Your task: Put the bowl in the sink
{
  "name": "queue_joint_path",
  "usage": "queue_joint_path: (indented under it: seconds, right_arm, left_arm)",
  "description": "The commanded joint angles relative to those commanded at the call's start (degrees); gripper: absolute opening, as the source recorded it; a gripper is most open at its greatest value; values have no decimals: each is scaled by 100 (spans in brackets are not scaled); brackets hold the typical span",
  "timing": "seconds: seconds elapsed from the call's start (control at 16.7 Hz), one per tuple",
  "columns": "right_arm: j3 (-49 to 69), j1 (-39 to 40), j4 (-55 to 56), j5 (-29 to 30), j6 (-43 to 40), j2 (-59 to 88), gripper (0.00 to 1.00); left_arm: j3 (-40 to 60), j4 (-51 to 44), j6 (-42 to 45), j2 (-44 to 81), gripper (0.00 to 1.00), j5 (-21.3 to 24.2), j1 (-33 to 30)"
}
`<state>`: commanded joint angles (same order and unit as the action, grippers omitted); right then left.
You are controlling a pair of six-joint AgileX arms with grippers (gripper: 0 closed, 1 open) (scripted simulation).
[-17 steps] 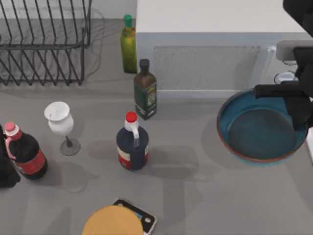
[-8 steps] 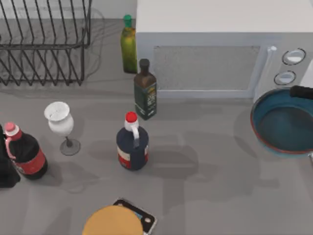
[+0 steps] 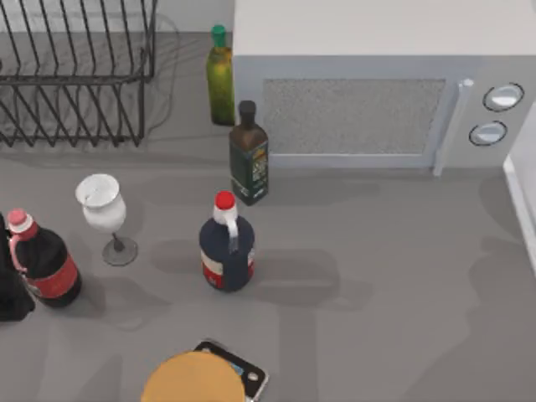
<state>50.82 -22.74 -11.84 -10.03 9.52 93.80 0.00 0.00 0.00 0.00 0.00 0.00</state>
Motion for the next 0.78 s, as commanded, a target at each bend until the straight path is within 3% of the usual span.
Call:
queue_joint_path:
  seconds: [0.18,0.42,0.78]
  right_arm:
    - [-674,-657,2271,-470,-330,-138,0]
    - [-1298,-937,4576,-1134,-657,-414,0]
    - [-1652,-749,6288,-1828,-843,-801,0]
  left_arm:
    - [0,0,0,0,100,0,0]
    - [0,0,0,0,100,0,0]
    - [0,0,0,0,100,0,0]
